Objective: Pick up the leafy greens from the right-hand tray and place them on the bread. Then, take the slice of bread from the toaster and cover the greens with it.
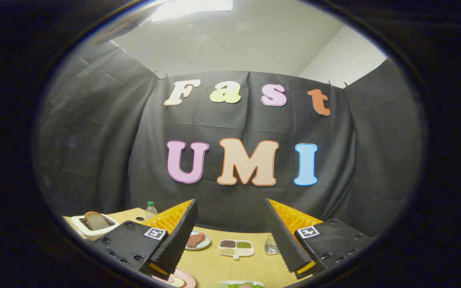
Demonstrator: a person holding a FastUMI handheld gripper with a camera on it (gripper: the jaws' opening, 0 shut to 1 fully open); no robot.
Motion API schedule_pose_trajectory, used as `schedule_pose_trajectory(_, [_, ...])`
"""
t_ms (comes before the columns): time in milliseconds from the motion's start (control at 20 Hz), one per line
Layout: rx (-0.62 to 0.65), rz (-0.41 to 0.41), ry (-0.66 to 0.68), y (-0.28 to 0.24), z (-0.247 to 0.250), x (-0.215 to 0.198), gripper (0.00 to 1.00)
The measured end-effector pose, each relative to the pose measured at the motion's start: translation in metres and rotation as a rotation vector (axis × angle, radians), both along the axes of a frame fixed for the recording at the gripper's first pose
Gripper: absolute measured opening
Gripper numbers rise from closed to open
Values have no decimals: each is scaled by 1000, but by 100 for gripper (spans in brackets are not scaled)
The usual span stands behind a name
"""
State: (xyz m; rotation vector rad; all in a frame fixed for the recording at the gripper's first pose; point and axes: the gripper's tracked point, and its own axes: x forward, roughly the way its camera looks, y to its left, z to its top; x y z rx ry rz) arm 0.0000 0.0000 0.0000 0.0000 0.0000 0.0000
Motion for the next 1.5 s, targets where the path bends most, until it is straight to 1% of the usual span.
schedule_pose_trajectory(300, [4,24,24,-13,-10,5,100])
schedule_pose_trajectory(700, [-3,46,24,-24,-11,13,100])
schedule_pose_trajectory(800, [-11,65,38,-26,-17,13,100])
schedule_pose_trajectory(1150, [-70,195,173,-38,-62,20,100])
schedule_pose_trajectory(1500, [-137,373,332,-40,-124,15,100])
